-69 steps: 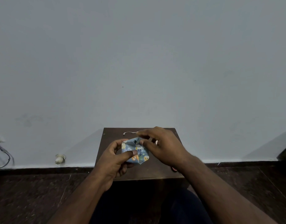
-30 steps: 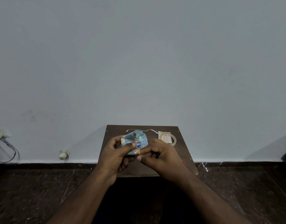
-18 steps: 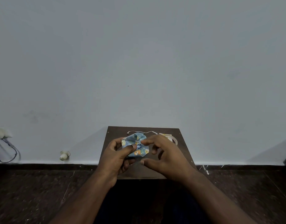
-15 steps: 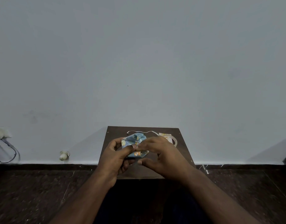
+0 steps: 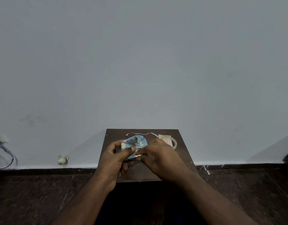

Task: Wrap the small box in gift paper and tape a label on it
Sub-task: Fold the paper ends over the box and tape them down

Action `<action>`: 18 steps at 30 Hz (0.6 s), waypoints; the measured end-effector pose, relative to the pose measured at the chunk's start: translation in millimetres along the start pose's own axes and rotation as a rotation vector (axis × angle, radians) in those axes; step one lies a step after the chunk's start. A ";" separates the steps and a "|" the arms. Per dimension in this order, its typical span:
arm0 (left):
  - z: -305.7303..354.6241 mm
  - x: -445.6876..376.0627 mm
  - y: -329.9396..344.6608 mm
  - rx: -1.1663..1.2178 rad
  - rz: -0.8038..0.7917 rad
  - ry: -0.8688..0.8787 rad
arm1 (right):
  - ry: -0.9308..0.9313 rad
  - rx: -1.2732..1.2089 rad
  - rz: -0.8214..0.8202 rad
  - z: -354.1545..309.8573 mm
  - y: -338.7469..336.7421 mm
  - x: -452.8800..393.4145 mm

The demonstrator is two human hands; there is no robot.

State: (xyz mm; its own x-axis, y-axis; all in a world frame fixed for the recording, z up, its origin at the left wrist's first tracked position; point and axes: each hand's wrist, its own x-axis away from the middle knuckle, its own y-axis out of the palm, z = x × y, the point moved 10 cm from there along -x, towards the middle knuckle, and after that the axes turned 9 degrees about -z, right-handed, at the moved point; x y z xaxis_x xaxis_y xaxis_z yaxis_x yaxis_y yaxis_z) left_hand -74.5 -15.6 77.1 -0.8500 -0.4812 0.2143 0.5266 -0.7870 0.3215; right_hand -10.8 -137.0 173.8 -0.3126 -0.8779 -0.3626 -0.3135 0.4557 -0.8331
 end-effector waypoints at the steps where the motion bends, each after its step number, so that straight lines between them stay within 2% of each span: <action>1: 0.1 0.3 -0.6 0.001 0.002 0.000 | 0.044 -0.052 -0.036 4.8 2.9 0.9; 3: 0.2 0.0 -2.3 0.000 0.006 -0.003 | 0.117 -0.206 -0.070 14.0 3.7 3.9; 6: 1.3 -1.2 -2.3 -0.015 0.005 -0.007 | 0.232 -0.520 0.081 30.0 -17.7 3.3; 8: 0.3 -1.3 -1.9 -0.028 0.001 -0.012 | 0.257 -0.396 0.109 33.2 -29.7 -5.2; 10: -0.8 -0.8 -1.3 -0.046 -0.005 -0.017 | 0.207 -0.203 0.016 29.4 -28.0 -17.7; 13: -0.2 0.6 1.4 -0.068 -0.031 -0.027 | 0.143 -0.119 -0.107 23.8 -19.5 -31.6; 16: 1.1 2.2 6.8 -0.094 -0.061 -0.031 | 0.047 -0.037 -0.087 11.9 -25.2 -37.1; 18: 1.1 3.4 10.0 -0.101 -0.074 -0.030 | 0.066 -0.055 -0.060 11.8 -30.1 -37.0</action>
State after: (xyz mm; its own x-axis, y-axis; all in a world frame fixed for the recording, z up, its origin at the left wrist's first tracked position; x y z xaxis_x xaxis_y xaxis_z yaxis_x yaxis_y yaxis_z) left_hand -72.2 -24.6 82.0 -0.8847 -0.4099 0.2220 0.4574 -0.8552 0.2437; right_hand 20.7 -120.0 207.3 -0.3493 -0.8931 -0.2834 -0.3814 0.4118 -0.8276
